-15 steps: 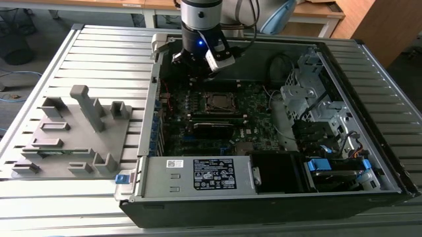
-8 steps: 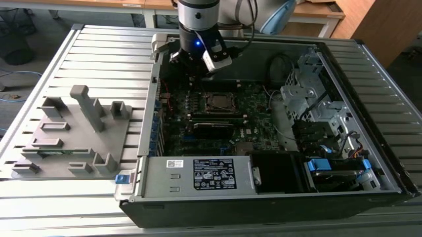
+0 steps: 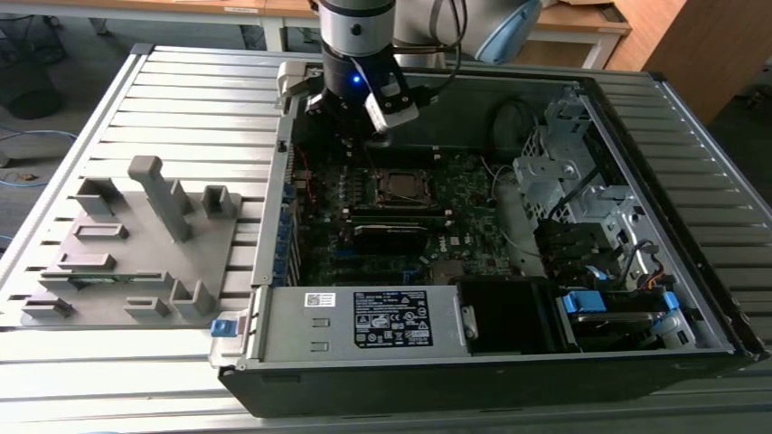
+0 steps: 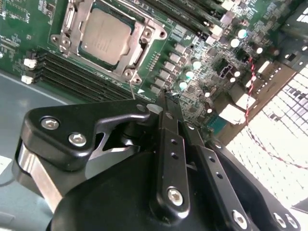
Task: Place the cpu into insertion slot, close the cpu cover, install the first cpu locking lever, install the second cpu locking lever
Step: 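Install the first cpu locking lever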
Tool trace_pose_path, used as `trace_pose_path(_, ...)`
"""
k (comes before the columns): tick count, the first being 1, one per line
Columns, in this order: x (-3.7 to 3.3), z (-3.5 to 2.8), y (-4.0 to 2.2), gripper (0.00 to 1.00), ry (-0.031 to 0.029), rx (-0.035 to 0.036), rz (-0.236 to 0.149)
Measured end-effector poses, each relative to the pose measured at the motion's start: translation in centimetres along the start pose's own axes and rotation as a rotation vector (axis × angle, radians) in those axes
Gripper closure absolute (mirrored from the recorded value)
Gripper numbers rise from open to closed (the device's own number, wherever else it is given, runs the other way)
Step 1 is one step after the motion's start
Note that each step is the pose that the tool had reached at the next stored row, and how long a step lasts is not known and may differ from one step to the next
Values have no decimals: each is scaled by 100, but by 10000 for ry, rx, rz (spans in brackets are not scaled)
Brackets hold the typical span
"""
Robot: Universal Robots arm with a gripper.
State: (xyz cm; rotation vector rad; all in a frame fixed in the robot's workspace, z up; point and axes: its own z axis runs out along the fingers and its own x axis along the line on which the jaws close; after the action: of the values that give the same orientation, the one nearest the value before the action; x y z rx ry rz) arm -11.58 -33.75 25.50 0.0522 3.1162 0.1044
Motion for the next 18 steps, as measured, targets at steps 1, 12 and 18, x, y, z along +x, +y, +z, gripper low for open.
trace_pose_path(1, 4, 0, 0, 89, 3, -84, -1)
trace_pose_path(12, 44, -9, -1, 89, -24, -491, 8)
trace_pose_path(18, 125, -10, -5, 89, -45, -717, 10)
